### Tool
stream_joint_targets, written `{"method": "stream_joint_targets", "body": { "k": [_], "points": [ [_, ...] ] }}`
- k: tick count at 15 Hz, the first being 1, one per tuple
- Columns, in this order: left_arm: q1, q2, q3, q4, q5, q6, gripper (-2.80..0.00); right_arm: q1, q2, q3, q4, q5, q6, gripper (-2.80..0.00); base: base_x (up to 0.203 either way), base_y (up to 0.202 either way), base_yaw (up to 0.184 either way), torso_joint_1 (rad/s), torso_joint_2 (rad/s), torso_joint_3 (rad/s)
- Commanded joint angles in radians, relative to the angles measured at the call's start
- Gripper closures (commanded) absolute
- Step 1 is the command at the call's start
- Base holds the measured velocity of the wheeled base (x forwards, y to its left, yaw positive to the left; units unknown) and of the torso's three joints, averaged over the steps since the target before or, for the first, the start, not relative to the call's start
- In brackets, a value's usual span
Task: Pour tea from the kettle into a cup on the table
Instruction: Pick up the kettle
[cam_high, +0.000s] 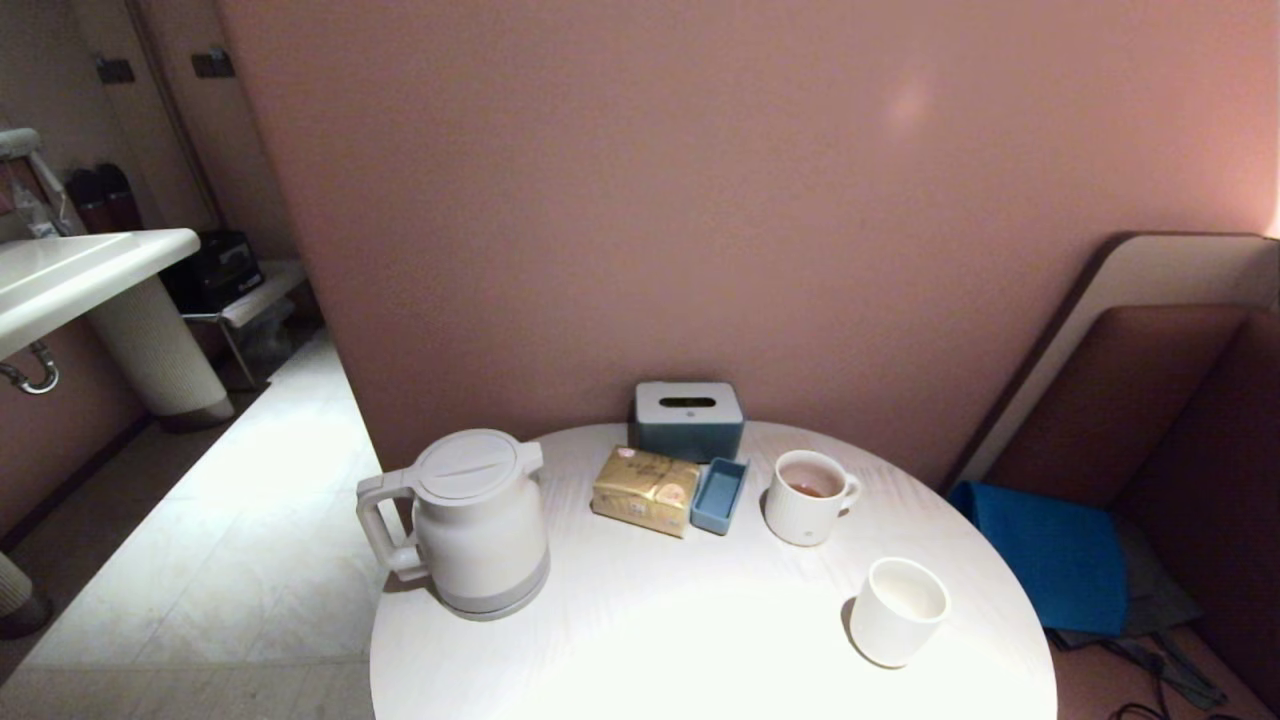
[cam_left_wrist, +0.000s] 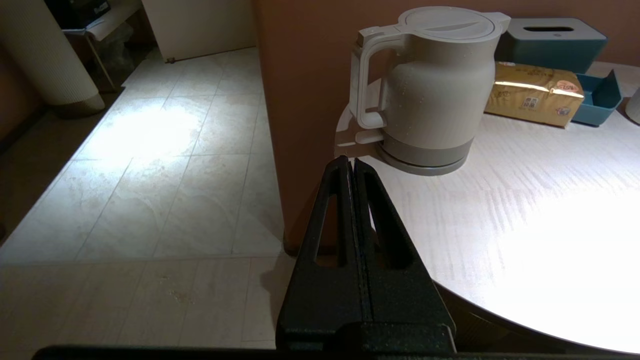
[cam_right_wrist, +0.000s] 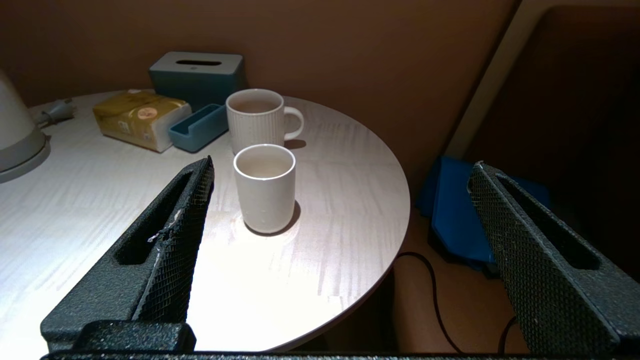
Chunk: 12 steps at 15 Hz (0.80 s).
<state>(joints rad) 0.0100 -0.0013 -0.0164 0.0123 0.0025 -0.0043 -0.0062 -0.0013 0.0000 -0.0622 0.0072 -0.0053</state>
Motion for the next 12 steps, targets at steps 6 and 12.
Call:
{"method": "stream_joint_targets", "body": {
  "k": [6,12],
  "points": [
    [0.001,0.001,0.0,0.0,0.001,0.0,0.0,0.0,0.001,0.0,-0.001,0.0,-0.001,-2.8,0.0,0.0,0.0,0.0,0.0,0.0],
    [0.0,0.001,0.003,-0.001,0.001,-0.006,0.0,0.0,0.001,0.0,-0.001,0.0,-0.001,-2.8,0.0,0.0,0.0,0.0,0.0,0.0]
  ]
}}
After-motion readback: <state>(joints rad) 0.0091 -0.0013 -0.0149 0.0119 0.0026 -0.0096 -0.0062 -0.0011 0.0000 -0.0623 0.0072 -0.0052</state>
